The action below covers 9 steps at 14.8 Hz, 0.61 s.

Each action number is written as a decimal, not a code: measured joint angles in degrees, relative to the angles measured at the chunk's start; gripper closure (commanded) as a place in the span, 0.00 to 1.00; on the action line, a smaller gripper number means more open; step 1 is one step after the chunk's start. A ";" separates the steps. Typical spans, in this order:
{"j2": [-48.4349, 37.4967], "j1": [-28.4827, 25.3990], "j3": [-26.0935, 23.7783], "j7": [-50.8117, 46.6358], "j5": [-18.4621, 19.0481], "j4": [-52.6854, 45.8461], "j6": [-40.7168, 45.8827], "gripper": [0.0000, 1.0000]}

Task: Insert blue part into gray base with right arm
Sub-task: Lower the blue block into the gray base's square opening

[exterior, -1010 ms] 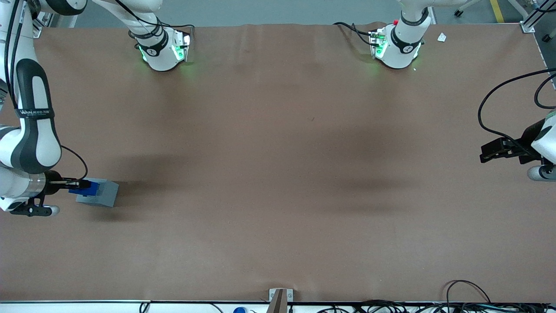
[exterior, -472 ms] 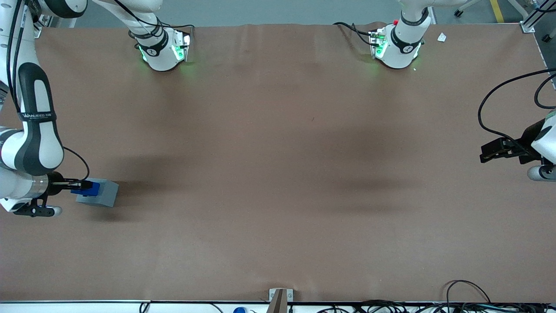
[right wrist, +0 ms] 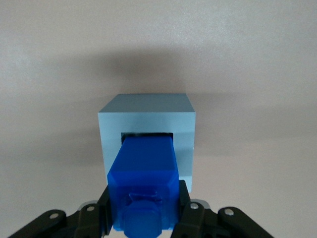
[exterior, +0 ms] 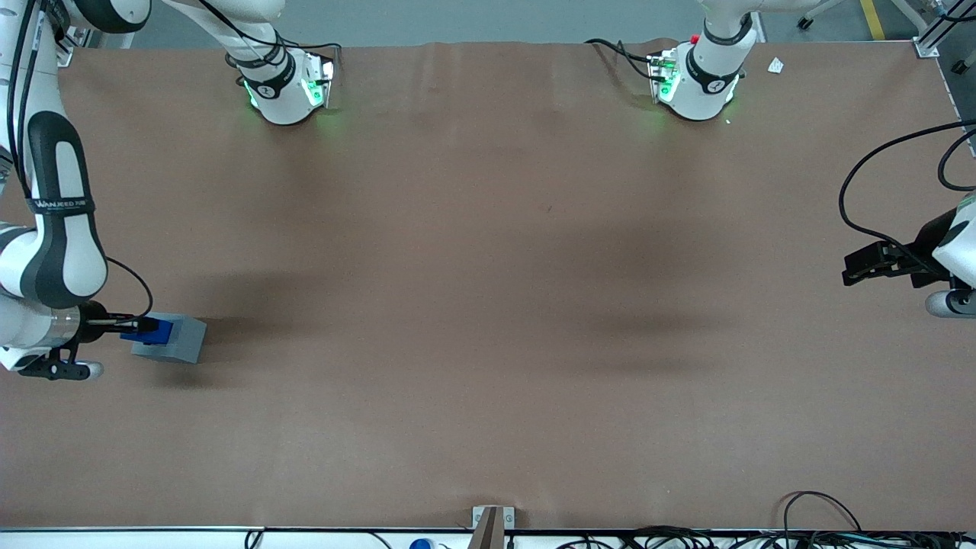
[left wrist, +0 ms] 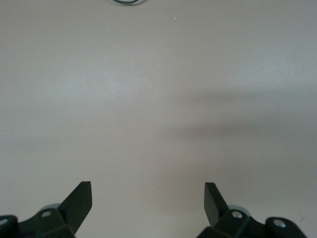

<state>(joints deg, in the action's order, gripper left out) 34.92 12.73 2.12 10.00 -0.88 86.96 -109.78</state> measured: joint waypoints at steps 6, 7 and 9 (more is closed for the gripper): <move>0.73 0.08 -0.05 -0.04 -1.20 0.38 -2.28 1.00; 0.82 0.08 -0.09 -0.04 -1.37 0.39 -2.42 1.00; 0.85 0.08 -0.10 -0.04 -1.39 0.38 -2.47 1.00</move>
<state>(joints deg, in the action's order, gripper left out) 35.77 12.81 2.01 9.95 -2.27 87.34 -112.25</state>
